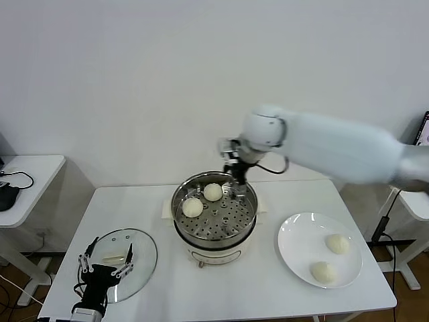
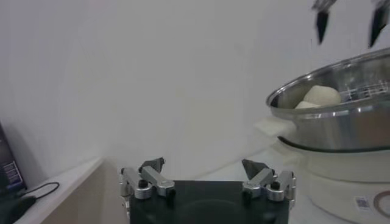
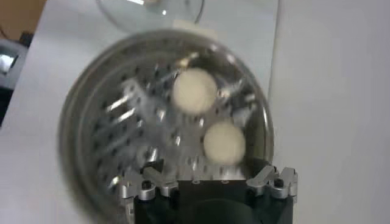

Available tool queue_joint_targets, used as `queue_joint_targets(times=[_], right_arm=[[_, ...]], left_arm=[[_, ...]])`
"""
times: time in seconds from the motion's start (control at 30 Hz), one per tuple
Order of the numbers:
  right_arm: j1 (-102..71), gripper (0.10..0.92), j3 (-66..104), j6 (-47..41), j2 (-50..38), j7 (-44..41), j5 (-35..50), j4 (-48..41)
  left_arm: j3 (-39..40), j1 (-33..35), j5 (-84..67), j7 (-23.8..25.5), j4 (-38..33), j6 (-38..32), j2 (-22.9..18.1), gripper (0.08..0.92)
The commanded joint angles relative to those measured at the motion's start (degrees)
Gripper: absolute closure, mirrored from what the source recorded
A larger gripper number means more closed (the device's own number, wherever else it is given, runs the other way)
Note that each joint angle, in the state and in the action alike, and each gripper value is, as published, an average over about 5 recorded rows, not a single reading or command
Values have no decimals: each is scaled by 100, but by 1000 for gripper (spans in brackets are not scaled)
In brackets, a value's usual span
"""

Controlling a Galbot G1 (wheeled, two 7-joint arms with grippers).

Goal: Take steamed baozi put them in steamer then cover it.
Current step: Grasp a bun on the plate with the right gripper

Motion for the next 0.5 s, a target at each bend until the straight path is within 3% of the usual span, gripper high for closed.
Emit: queue_joint_targets(times=[0.03,0.23,0.5], right_arm=[[151,203,-120,423,-2275,-342,-535,1371],[-766,203,286,908,-3516,-476,-1243,1791],[-4138,203,2563,1251,-4175,-427,-2371,1732]], left_arm=[[9,9,6,2,3,-3,3,177],[54,26,28,0,-24,-1,-16,177],[96,92,78,-4,-3,0,-53,177]])
